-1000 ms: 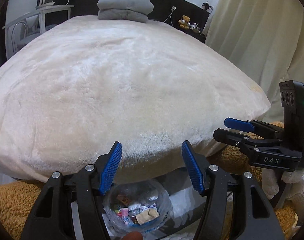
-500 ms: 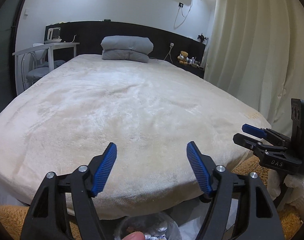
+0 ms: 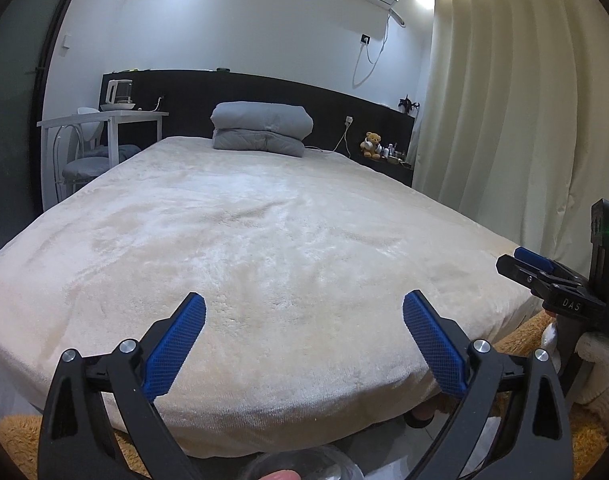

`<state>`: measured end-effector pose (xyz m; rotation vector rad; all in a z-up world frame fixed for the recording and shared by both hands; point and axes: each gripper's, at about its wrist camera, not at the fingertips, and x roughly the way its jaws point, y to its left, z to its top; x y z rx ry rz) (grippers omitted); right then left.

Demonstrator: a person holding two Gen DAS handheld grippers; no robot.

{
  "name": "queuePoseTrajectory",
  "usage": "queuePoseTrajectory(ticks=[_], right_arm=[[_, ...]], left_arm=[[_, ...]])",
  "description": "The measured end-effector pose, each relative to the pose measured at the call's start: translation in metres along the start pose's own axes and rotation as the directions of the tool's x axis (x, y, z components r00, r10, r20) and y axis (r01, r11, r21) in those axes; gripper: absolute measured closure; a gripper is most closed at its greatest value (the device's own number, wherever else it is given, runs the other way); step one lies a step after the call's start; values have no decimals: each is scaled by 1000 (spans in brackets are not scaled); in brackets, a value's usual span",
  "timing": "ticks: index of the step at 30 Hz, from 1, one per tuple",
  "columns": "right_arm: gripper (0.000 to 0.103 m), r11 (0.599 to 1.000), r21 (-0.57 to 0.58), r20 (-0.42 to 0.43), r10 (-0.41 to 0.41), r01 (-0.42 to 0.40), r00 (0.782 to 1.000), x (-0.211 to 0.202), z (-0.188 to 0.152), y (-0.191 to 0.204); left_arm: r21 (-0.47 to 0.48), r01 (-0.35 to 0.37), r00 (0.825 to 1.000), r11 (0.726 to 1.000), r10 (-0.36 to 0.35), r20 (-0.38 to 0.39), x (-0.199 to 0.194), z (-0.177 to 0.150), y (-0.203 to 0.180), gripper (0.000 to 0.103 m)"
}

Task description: Collect trash

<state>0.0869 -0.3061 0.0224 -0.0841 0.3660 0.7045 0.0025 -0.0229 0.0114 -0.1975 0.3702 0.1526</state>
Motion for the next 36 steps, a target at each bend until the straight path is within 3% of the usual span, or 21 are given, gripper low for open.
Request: queuePoseTrajectory(ticks=[18,36], right_arm=[[5,991,-106,-14,78,-79,997,7,-5,26],[5,989,-132,-25,60,-63,998,12,-8,32]], left_arm=[[70,3,1000,998,-4,18,1,-3,-12,6],[75,5,1000,997,-7,27,-1,-3,-14,6]])
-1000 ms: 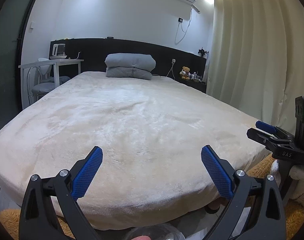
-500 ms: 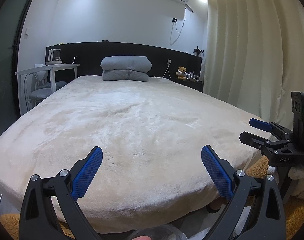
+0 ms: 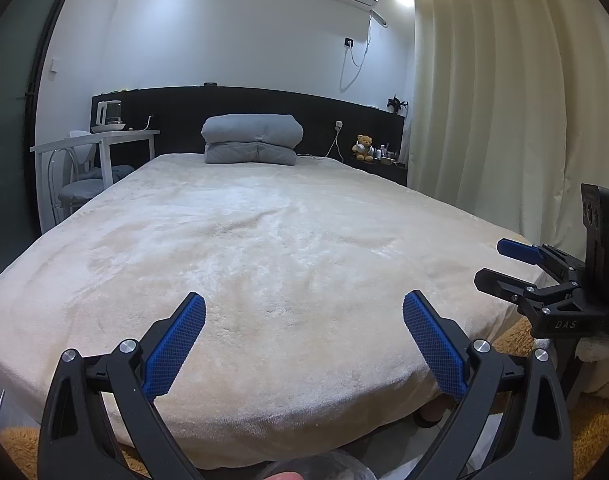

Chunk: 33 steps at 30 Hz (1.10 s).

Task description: Collect trash

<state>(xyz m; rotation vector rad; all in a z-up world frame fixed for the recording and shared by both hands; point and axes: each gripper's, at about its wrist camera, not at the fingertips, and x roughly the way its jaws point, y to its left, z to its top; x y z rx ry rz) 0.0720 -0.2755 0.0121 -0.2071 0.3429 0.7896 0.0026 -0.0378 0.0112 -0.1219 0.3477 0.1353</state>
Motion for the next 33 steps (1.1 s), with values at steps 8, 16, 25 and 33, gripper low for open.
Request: queuePoseTrajectory(ticks=[8,16,25,33], right_arm=[[5,1000,-2,0,1,-1,1000,0,-1,1],[5,1000,-4,-2,-1,1,1000,1,-1,1],[5,1000,-9,-8,-1,1,1000,1,-5,0],[5,1000,-9,-9,0,0,1000,2,-6,0]], left_arm=[[-1,5,1000,1000,-5,1,0,0,-1,6],[3,8,1000,1000,-8,0,-1,1,0,6],[8,17,1000,1000,-17,2,-1,0,-1,6],[11,17,1000,1000,-17,4,-1,0,-3,6]])
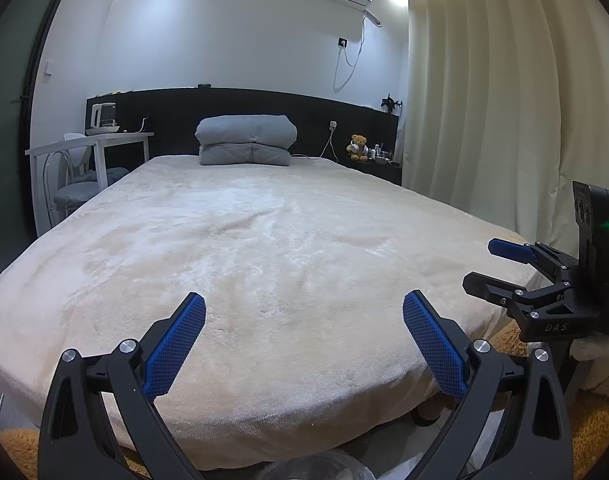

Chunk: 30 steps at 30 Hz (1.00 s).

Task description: Collect trash

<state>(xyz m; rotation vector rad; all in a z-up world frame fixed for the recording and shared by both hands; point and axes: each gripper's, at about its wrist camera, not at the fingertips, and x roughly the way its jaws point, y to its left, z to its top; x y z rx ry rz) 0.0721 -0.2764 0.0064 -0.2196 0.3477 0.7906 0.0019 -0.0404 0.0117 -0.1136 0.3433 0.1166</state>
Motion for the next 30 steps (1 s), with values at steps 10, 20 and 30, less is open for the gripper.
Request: queuePoseTrajectory(ticks=[10,20,30], right_arm=[[5,1000,-2,-2,0,0,1000,1,0,0],[5,1000,-10,-7,-2,1,1000,2,-2,-2],[5,1000,-18,-9,2,-2,1000,1,-4,-3]], left_arm=[[1,0,1000,1000,0,2,0,0,0,6],[1,1,1000,1000,-1,-1,0,-1,-1,6],[6,7,1000,1000,-7,2,1,-1,-2,6]])
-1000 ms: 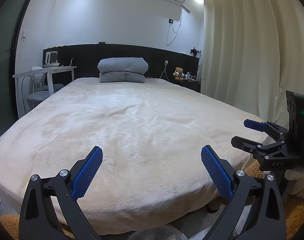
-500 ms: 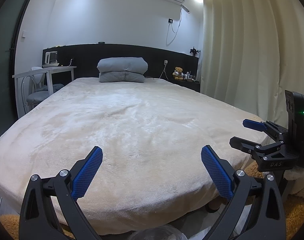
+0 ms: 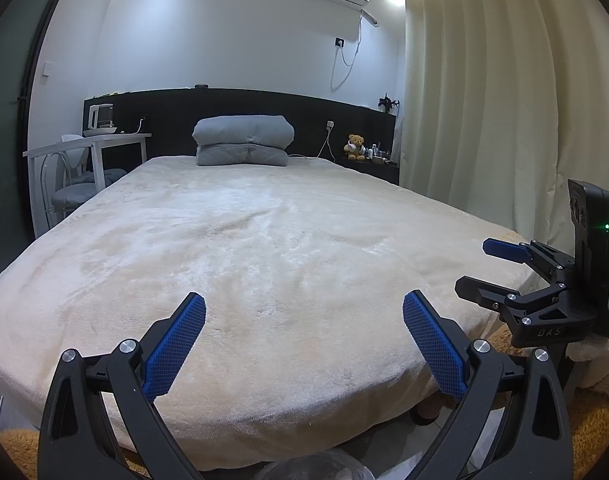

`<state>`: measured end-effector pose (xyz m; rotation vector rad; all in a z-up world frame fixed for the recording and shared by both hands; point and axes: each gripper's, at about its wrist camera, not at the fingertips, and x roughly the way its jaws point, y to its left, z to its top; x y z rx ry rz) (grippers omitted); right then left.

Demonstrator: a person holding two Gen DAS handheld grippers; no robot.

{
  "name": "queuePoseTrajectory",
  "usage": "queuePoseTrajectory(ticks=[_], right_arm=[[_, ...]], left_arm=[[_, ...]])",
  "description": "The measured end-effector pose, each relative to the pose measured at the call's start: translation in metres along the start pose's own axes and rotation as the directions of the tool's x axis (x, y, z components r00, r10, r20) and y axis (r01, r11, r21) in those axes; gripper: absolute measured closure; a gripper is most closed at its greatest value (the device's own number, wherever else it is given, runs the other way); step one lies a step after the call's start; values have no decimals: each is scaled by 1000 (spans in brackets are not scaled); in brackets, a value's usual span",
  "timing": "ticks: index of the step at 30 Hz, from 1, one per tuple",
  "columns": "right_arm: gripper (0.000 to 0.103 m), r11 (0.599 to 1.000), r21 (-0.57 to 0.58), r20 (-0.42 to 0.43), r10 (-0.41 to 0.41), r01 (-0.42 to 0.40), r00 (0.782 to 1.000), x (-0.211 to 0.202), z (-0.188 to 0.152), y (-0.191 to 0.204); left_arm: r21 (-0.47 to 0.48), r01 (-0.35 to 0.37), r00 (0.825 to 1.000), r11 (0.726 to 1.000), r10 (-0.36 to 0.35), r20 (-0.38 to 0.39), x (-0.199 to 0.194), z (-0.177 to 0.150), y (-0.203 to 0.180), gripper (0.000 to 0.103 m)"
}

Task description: Collect trash

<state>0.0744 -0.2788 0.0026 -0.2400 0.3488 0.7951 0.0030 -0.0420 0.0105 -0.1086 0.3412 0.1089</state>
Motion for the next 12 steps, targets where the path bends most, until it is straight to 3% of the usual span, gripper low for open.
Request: queuePoseTrajectory(ticks=[12], right_arm=[[5,1000,-2,-1,0,0,1000,0,0,0]], left_arm=[[-1,-3,1000,1000,3,-5,0,-1,0,6]])
